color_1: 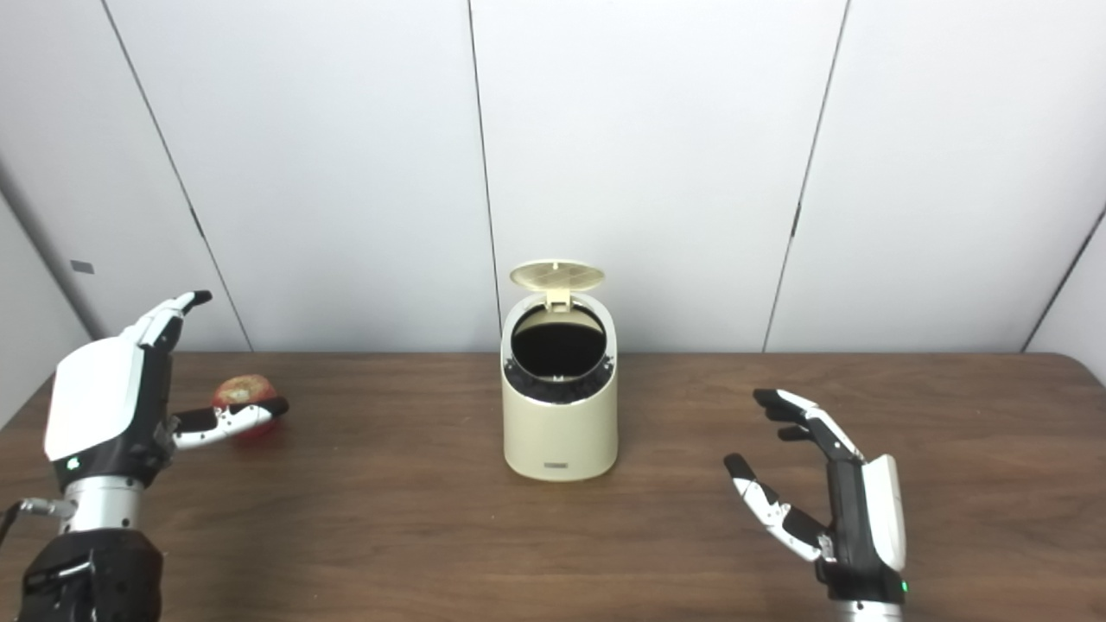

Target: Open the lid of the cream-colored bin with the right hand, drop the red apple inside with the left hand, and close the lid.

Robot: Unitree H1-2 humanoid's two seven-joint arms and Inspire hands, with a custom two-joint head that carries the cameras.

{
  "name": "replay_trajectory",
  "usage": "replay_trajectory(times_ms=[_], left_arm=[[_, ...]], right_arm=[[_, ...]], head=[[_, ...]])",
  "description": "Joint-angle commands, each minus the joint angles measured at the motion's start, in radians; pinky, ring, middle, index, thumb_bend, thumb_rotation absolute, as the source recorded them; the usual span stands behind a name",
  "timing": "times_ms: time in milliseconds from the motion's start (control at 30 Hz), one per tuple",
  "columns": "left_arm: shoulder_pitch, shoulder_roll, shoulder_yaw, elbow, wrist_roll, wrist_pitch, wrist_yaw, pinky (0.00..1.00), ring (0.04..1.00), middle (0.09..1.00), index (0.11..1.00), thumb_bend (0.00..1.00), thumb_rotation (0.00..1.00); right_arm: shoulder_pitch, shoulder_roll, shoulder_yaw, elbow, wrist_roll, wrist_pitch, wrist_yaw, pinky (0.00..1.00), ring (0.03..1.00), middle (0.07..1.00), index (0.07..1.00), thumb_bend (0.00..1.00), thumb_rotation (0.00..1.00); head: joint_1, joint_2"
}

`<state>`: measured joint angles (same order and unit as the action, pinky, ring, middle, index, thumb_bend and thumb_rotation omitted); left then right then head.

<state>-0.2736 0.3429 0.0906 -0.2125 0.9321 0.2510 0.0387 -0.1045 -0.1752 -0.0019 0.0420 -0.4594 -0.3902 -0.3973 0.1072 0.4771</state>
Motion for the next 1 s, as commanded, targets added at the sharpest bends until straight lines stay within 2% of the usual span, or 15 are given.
replay_trajectory(times_ms=[0,133,233,400,467,567,600,733,833,900,967], left_arm=[[-0.053,0.034,-0.005,0.017,0.01,0.011,0.0,0.63,0.809,0.858,0.858,1.0,0.35],[-0.084,0.048,-0.029,0.058,0.011,0.05,-0.048,0.61,0.795,0.865,0.866,1.0,0.37],[-0.107,0.024,-0.024,0.081,-0.059,0.1,-0.092,0.61,0.808,0.877,0.882,1.0,0.35],[-0.121,-0.005,-0.042,0.112,-0.082,0.159,-0.078,0.63,0.818,0.884,0.894,1.0,0.34],[-0.126,-0.005,-0.055,0.134,-0.071,0.162,-0.05,0.63,0.818,0.883,0.897,1.0,0.36],[-0.137,-0.009,-0.063,0.158,-0.07,0.169,-0.022,0.62,0.806,0.866,0.901,1.0,0.34],[-0.142,-0.01,-0.066,0.167,-0.069,0.17,-0.014,0.62,0.799,0.849,0.901,1.0,0.33],[-0.154,-0.005,-0.083,0.199,-0.057,0.182,0.004,0.62,0.759,0.789,0.9,1.0,0.34],[-0.157,0.006,-0.09,0.22,-0.061,0.177,0.015,0.62,0.741,0.768,0.893,1.0,0.33],[-0.156,0.011,-0.095,0.232,-0.061,0.182,0.021,0.63,0.742,0.769,0.89,1.0,0.33],[-0.155,0.017,-0.103,0.244,-0.052,0.199,0.017,0.67,0.779,0.807,0.893,1.0,0.34]], right_arm=[[0.024,-0.003,-0.007,0.031,-0.004,-0.03,-0.002,0.61,0.699,0.721,0.708,0.24,0.3],[0.018,-0.016,-0.022,0.054,0.017,-0.048,-0.003,0.61,0.699,0.722,0.706,0.23,0.23],[0.01,-0.034,-0.033,0.081,0.039,-0.071,-0.003,0.61,0.7,0.724,0.71,0.23,0.19],[0.0,-0.057,-0.045,0.083,0.077,-0.072,0.008,0.59,0.694,0.719,0.704,0.22,0.14],[0.003,-0.055,-0.05,0.051,0.104,-0.052,0.038,0.59,0.693,0.72,0.703,0.21,0.28],[0.003,-0.047,-0.061,0.009,0.108,-0.016,0.059,0.55,0.678,0.713,0.69,0.22,0.37],[0.002,-0.043,-0.067,0.001,0.105,-0.001,0.06,0.53,0.666,0.7,0.678,0.23,0.44],[-0.004,-0.034,-0.083,-0.013,0.098,0.037,0.065,0.47,0.628,0.667,0.649,0.26,0.59],[-0.007,-0.032,-0.089,-0.014,0.089,0.053,0.067,0.44,0.605,0.651,0.634,0.3,0.68],[-0.008,-0.032,-0.09,-0.006,0.086,0.05,0.065,0.43,0.602,0.649,0.631,0.3,0.69],[-0.01,-0.033,-0.091,0.002,0.081,0.046,0.062,0.42,0.594,0.643,0.625,0.34,0.74]], head=[[0.013,0.002],[0.058,0.004],[0.119,0.002],[0.229,-0.002],[0.259,0.0],[0.299,0.0],[0.319,-0.001],[0.354,-0.007],[0.366,-0.013],[0.366,-0.017],[0.367,-0.018]])
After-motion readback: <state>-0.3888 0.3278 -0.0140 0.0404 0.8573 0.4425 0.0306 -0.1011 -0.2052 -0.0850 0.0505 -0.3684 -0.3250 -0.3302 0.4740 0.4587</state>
